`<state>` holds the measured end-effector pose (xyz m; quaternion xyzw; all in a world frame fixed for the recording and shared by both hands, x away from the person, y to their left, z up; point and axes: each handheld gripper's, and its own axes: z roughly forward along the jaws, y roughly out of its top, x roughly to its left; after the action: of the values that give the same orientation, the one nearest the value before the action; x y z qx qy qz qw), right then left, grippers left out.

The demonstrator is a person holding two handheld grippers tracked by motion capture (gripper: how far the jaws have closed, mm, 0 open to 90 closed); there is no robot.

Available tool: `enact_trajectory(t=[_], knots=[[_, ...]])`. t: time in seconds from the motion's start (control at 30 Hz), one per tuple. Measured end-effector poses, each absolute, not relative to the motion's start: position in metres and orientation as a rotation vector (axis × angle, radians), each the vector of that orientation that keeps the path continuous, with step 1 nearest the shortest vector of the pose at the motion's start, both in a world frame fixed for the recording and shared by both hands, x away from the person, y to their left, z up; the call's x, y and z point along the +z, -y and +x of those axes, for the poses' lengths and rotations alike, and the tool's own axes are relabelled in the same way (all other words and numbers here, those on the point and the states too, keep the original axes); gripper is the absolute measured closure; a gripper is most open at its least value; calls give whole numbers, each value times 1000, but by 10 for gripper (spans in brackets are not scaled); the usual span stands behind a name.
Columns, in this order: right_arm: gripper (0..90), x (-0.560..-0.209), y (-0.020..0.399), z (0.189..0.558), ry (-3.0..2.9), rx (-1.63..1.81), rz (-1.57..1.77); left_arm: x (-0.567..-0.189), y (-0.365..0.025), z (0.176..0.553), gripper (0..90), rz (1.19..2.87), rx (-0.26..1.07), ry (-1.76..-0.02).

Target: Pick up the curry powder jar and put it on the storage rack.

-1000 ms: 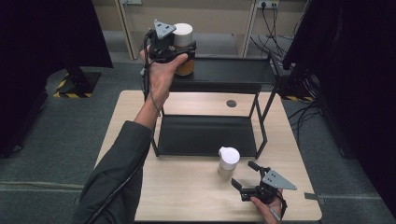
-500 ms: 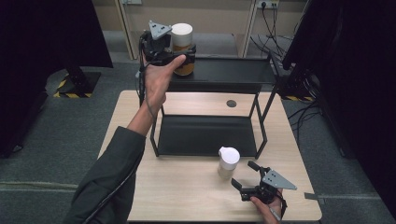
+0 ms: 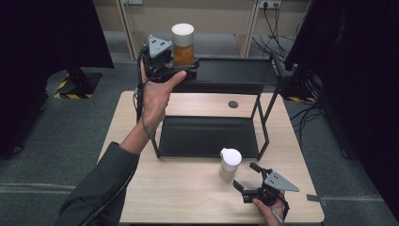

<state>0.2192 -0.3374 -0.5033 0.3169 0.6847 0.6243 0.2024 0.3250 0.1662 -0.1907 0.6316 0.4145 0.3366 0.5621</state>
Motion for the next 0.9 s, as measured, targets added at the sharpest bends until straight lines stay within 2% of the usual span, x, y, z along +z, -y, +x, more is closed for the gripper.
enact_trajectory(t=[0.9], knots=[[4,-503,337,219,-1915,1739,876,-239,-186,255,9,1470,702,-812]])
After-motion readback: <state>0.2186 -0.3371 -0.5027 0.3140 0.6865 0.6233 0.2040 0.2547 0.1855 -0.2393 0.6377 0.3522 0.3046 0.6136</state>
